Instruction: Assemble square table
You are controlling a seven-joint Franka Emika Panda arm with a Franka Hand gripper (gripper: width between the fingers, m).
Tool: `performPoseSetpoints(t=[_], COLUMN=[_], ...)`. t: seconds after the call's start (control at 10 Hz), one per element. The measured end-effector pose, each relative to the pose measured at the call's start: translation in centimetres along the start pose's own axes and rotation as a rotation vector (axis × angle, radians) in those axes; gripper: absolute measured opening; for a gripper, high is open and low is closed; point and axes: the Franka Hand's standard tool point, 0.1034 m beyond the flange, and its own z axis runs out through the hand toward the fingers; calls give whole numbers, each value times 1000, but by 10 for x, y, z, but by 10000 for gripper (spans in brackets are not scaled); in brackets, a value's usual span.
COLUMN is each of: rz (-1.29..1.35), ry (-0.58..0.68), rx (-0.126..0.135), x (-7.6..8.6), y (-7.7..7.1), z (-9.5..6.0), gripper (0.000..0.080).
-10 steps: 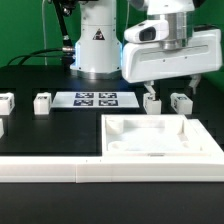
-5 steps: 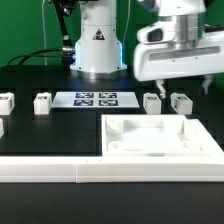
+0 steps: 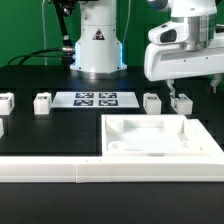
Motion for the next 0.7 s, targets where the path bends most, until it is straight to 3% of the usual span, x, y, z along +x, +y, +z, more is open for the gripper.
performPoseSetpoints(t=[0.4, 0.7], rz=[28, 51], ry=[-252, -450], rx=[-35, -47], x=[-9, -11], y=[10, 14], z=[-1, 0], gripper=[649, 649])
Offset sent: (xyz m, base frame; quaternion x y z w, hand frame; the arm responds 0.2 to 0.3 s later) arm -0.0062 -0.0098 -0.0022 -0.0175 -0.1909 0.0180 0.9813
